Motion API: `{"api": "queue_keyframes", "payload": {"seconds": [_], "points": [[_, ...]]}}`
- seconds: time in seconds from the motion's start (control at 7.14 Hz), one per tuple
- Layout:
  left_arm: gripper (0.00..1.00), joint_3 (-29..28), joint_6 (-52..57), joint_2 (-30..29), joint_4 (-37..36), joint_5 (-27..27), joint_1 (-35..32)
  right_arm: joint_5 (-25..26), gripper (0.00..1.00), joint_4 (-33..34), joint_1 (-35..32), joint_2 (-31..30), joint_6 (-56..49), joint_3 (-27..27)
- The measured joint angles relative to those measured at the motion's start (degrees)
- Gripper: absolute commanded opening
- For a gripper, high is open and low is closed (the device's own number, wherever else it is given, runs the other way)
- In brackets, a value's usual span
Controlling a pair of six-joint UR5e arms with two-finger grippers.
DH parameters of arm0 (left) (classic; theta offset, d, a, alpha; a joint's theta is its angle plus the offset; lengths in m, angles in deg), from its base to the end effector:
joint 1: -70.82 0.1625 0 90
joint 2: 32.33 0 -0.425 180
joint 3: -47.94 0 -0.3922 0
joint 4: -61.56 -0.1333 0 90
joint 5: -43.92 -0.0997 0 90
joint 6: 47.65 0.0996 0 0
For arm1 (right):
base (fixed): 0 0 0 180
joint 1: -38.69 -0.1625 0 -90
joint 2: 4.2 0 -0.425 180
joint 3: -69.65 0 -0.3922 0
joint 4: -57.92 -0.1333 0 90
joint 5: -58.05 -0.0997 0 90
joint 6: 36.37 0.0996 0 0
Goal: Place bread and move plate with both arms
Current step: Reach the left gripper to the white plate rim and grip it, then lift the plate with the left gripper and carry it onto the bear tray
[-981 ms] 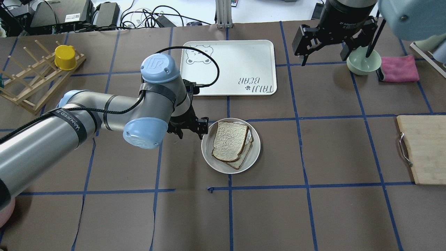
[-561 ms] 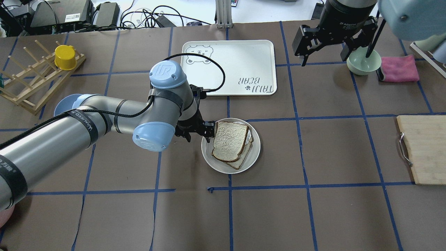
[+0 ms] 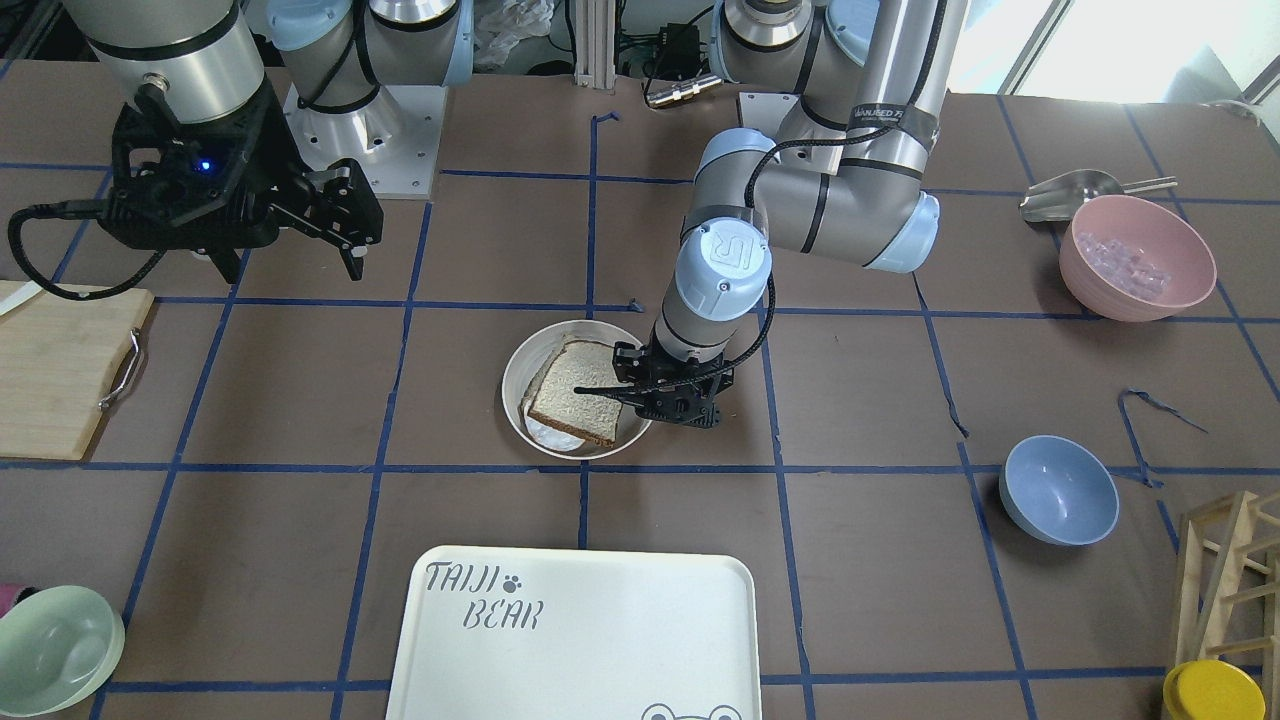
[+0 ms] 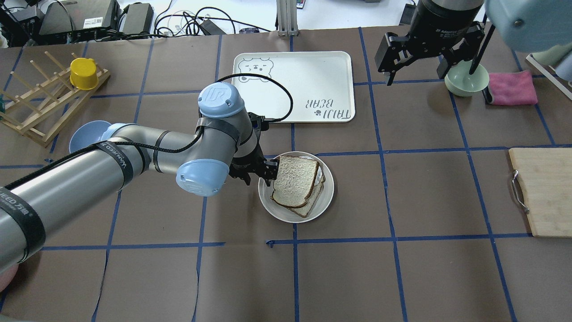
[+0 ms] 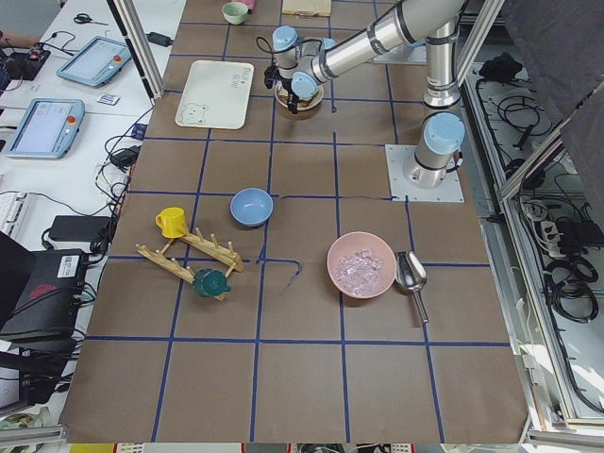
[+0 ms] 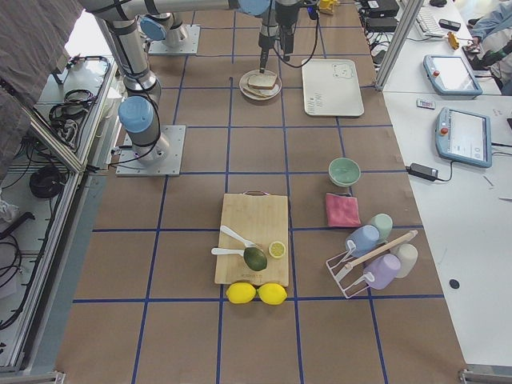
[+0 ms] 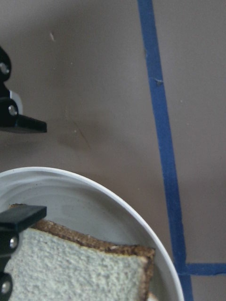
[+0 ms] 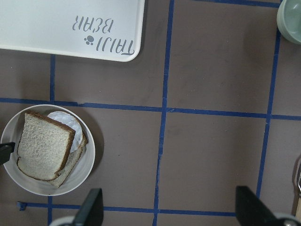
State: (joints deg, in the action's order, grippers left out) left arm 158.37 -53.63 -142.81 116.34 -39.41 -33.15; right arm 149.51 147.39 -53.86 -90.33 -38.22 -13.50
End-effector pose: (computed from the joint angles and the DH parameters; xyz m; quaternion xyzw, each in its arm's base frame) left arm -0.2696 -0.4837 0.1955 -0.0666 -0.9949 -0.0589 0.0486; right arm 0.1540 -0.5179 0.5117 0.0381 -0.9990 0.0215 0.0126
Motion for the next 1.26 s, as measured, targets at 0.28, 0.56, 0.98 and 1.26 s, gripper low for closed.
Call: {"api": "queue_keyframes", "payload": {"seconds": [0.28, 0.56, 0.98, 1.26], "points": [[0.36, -0.06, -0.05, -0.46, 0.05, 0.07, -0.01, 0.06, 1.0, -0.07, 0.0, 0.0, 0.0, 0.0], [0.34, -0.11, -0.12, -1.19, 0.05, 0.02, -0.01, 0.06, 1.0, -0.14, 0.0, 0.0, 0.0, 0.0], [0.0, -0.38, -0.31, -1.52, -0.29, 0.07, -0.01, 0.12, 1.0, -0.17, 0.02, 0.0, 0.0, 0.0], [0.0, -0.56, -0.83, -1.2, -0.12, 0.61, 0.03, 0.12, 1.0, -0.17, 0.07, 0.0, 0.0, 0.0]]}}
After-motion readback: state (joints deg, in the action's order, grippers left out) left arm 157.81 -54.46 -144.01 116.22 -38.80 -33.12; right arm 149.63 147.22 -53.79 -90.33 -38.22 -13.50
